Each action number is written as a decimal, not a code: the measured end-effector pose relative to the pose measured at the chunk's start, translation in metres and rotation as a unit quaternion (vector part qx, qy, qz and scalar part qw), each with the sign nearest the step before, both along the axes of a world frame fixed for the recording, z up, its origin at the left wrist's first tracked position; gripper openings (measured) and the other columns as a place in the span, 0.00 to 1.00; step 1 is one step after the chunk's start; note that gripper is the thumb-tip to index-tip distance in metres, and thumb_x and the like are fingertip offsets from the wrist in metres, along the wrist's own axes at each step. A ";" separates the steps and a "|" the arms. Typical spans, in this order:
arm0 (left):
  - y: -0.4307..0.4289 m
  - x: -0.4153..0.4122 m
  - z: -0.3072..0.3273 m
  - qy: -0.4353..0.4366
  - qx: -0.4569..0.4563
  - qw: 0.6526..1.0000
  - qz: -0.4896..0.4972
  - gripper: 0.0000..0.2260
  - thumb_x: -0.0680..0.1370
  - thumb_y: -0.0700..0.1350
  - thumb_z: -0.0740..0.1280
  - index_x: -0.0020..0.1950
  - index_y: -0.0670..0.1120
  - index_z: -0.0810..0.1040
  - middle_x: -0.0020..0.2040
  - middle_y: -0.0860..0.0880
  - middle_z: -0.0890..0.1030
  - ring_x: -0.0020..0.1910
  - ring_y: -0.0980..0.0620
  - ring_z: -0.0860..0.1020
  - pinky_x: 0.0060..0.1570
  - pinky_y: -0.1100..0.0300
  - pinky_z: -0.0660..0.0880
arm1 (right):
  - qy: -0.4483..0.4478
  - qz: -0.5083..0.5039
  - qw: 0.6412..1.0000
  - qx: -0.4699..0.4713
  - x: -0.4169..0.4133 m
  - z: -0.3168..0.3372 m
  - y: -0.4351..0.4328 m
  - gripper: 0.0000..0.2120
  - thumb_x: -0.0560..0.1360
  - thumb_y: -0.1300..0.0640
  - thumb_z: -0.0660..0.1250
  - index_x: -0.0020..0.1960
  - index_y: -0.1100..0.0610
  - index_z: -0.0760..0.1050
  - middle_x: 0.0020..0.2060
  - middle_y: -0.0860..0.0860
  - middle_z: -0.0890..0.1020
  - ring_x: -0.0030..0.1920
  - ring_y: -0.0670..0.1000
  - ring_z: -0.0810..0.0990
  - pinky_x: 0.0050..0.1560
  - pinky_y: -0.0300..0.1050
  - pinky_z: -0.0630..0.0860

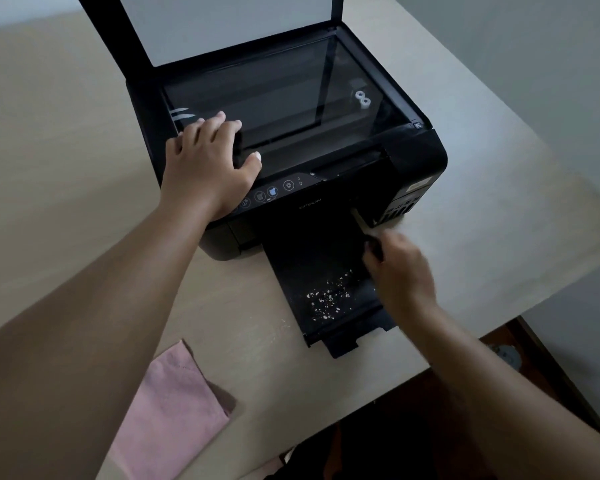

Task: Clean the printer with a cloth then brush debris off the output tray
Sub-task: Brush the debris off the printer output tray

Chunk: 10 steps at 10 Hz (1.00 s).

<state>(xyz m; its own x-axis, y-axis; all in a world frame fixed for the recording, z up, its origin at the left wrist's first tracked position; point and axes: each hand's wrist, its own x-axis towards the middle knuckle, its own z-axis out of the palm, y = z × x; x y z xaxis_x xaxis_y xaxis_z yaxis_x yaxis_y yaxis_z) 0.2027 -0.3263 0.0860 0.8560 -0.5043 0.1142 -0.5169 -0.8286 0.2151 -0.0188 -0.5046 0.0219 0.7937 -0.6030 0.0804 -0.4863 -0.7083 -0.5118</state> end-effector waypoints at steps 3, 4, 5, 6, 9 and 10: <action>0.000 -0.001 0.001 0.004 0.002 1.000 0.001 0.28 0.78 0.63 0.53 0.76 0.53 0.61 0.79 0.51 0.59 0.77 0.49 0.54 0.72 0.46 0.51 | 0.026 0.042 0.963 0.265 -0.016 0.003 0.066 0.15 0.77 0.52 0.68 0.35 0.58 0.71 0.27 0.50 0.74 0.26 0.43 0.71 0.27 0.36 0.69; 0.000 0.000 0.001 0.004 -0.001 1.000 0.002 0.28 0.78 0.63 0.53 0.76 0.53 0.62 0.79 0.51 0.59 0.77 0.48 0.54 0.72 0.46 0.51 | -0.022 -0.064 0.984 0.166 -0.023 0.000 0.015 0.16 0.78 0.54 0.67 0.35 0.59 0.68 0.27 0.51 0.72 0.28 0.50 0.69 0.28 0.41 0.62; 0.000 -0.001 0.002 0.006 -0.003 1.000 0.002 0.29 0.77 0.63 0.53 0.76 0.53 0.62 0.79 0.50 0.59 0.77 0.48 0.54 0.72 0.46 0.51 | -0.038 -0.010 0.999 0.005 -0.032 -0.001 0.007 0.09 0.77 0.60 0.68 0.40 0.61 0.71 0.32 0.54 0.75 0.29 0.54 0.69 0.28 0.40 0.58; 0.000 -0.001 0.002 0.007 -0.003 1.000 0.002 0.29 0.77 0.63 0.53 0.76 0.53 0.62 0.79 0.50 0.59 0.77 0.48 0.54 0.72 0.46 0.51 | -0.022 0.109 0.992 -0.052 -0.038 -0.004 0.042 0.05 0.75 0.63 0.71 0.49 0.63 0.78 0.34 0.56 0.81 0.28 0.54 0.74 0.28 0.39 0.64; -0.001 -0.002 0.004 0.009 0.004 1.000 0.000 0.29 0.77 0.63 0.52 0.76 0.53 0.61 0.79 0.50 0.58 0.77 0.48 0.54 0.72 0.45 0.50 | -0.009 0.018 0.998 0.063 -0.048 0.012 0.030 0.13 0.77 0.58 0.68 0.38 0.55 0.67 0.29 0.46 0.70 0.27 0.48 0.68 0.27 0.37 0.58; 0.000 -0.003 0.004 0.008 0.003 1.000 0.000 0.29 0.77 0.63 0.52 0.76 0.52 0.61 0.79 0.50 0.58 0.77 0.48 0.54 0.72 0.46 0.51 | 0.070 0.116 0.985 0.106 -0.046 0.009 0.038 0.13 0.77 0.55 0.67 0.38 0.60 0.70 0.30 0.53 0.75 0.29 0.54 0.71 0.27 0.45 0.66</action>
<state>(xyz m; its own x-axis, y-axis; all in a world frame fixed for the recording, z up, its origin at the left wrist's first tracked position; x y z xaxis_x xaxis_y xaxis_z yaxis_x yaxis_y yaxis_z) 0.1998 -0.3266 0.0900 0.8576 -0.5051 0.0973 -0.5135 -0.8298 0.2186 -0.0649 -0.4671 0.0310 0.9065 -0.3955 -0.1477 -0.4001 -0.6931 -0.5996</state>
